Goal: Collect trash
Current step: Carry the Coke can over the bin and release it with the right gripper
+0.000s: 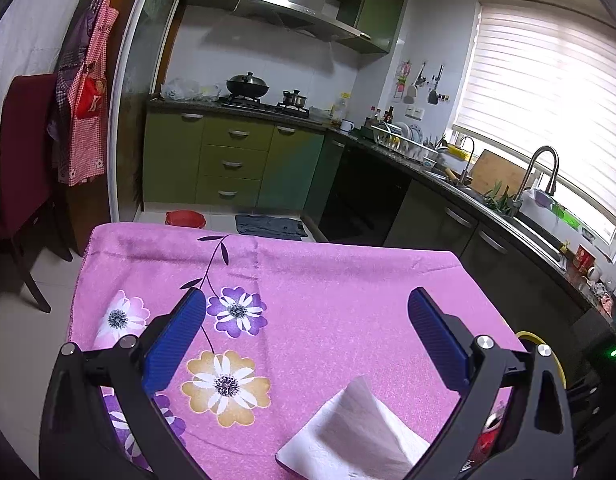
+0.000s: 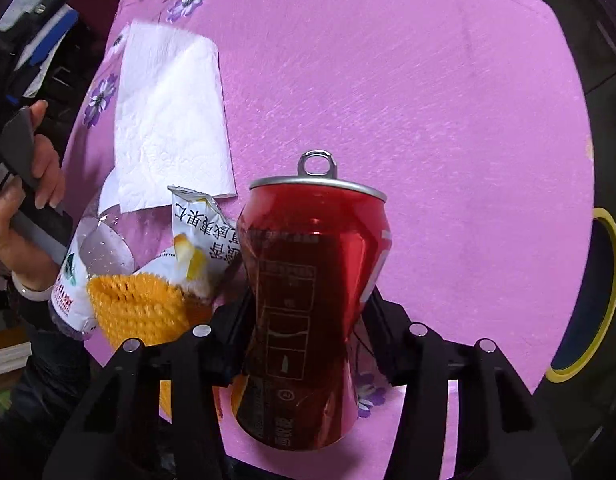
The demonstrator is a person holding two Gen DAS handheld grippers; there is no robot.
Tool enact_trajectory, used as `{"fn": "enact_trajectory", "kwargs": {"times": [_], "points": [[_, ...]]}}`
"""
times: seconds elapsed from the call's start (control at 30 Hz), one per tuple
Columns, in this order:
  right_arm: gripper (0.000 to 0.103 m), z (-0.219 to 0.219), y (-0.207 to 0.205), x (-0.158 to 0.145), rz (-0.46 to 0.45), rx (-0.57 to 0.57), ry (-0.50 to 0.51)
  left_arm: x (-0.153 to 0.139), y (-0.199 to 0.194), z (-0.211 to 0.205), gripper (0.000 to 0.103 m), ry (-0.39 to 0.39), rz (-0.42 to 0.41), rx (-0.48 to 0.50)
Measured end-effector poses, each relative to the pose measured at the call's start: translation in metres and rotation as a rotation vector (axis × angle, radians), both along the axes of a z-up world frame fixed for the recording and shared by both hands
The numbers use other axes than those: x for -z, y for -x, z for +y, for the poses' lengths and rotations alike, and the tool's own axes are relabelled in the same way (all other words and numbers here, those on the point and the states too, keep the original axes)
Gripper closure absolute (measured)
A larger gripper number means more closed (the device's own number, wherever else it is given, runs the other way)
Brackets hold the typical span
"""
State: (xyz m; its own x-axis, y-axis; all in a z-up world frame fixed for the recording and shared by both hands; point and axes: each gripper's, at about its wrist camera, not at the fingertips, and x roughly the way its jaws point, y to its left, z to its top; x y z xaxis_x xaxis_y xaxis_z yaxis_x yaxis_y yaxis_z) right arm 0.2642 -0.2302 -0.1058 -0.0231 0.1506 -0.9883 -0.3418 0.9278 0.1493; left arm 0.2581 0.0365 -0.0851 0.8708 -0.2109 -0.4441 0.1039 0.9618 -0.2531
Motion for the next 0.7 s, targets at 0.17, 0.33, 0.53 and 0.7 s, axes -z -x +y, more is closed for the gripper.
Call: {"fn": "enact_trajectory", "kwargs": {"times": [0.17, 0.33, 0.53, 0.7], "points": [[0.052, -0.024, 0.006, -0.02, -0.04, 0.03, -0.038, 0.0, 0.0, 0.0, 0.007, -0.006, -0.002, -0.005], [0.053, -0.079, 0.007, -0.05, -0.1, 0.14, -0.085, 0.002, -0.002, 0.002, 0.007, -0.005, 0.006, -0.008], [0.056, -0.196, 0.001, -0.076, -0.188, 0.378, -0.048, 0.005, -0.004, 0.003, 0.007, -0.01, 0.011, -0.012], [0.056, -0.278, -0.007, -0.062, -0.197, 0.547, -0.002, 0.008, -0.006, 0.002, 0.007, -0.019, 0.02, -0.017]]}}
